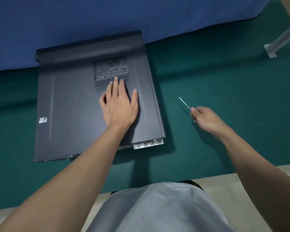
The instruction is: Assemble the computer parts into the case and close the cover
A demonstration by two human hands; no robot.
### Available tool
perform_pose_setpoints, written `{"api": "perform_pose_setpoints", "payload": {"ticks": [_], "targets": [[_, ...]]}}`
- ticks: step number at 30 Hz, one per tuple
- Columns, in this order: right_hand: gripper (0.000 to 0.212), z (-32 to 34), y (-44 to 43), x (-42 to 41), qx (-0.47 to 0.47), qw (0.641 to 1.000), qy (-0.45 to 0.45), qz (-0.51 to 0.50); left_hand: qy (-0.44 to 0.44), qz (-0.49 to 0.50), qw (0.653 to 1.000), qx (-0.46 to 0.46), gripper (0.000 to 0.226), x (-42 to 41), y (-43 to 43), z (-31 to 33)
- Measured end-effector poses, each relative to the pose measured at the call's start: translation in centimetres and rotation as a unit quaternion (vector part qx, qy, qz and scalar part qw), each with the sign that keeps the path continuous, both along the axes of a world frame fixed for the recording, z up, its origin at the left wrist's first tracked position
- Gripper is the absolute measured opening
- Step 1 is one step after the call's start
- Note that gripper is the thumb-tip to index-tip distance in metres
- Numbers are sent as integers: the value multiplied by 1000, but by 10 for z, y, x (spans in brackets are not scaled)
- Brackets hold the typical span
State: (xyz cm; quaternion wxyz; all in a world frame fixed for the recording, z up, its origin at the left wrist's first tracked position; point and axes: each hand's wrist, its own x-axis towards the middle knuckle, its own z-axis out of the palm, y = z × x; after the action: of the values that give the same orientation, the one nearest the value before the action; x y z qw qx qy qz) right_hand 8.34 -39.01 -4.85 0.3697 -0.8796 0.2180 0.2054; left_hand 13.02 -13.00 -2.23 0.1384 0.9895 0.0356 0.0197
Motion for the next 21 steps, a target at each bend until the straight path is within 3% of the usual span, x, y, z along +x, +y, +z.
{"api": "perform_pose_setpoints", "payload": {"ticks": [6,11,17,21], "targets": [[28,-52,35,64,-99,992,-47,70,-5,39,999,20,61,12,-9,-7],[28,-73,47,89,-228,961,-79,133,1,52,998,20,61,16,-8,-10],[30,-82,48,97,-239,956,-87,146,4,57,998,31,62,17,-6,-15],[40,-68,46,92,-183,973,-62,123,-4,54,998,23,61,17,-6,-15]]}}
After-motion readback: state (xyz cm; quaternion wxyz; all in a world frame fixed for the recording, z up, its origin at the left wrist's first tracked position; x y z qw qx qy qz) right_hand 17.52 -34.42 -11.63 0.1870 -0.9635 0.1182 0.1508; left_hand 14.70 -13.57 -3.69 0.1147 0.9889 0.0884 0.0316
